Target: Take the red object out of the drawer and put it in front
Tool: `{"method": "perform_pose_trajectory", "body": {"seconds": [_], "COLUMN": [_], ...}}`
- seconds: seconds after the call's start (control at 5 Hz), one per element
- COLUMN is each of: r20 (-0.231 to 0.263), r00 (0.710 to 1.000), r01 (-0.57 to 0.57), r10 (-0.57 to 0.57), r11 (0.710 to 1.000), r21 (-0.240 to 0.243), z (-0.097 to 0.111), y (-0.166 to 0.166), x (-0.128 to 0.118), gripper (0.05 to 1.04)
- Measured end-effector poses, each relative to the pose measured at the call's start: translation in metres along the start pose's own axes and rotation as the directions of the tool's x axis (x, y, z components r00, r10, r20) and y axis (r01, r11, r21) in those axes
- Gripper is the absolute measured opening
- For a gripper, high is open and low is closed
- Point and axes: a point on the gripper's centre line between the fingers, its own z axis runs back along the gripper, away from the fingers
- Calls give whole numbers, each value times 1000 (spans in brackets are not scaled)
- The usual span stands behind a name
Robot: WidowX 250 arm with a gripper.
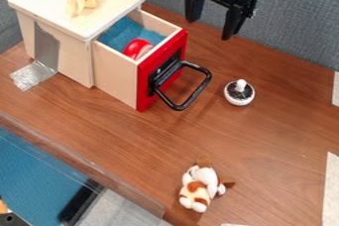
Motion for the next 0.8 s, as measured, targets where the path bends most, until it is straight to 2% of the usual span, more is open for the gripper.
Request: {"method": "perform_pose_trajectory", "body": {"seconds": [0.2,0.4,0.6,0.8], "r20": [-38,-32,45,60], "r00": [999,997,998,994], "r01": [3,60,55,93], "r10": [-3,-65,-49,-86], "r11": [1000,991,990,988], "r21": [-14,-116,-134,-125], "z": [-13,1,23,21], "y": [-2,18,52,58], "x": [-3,-11,-16,-19], "gripper": [999,999,999,999]}}
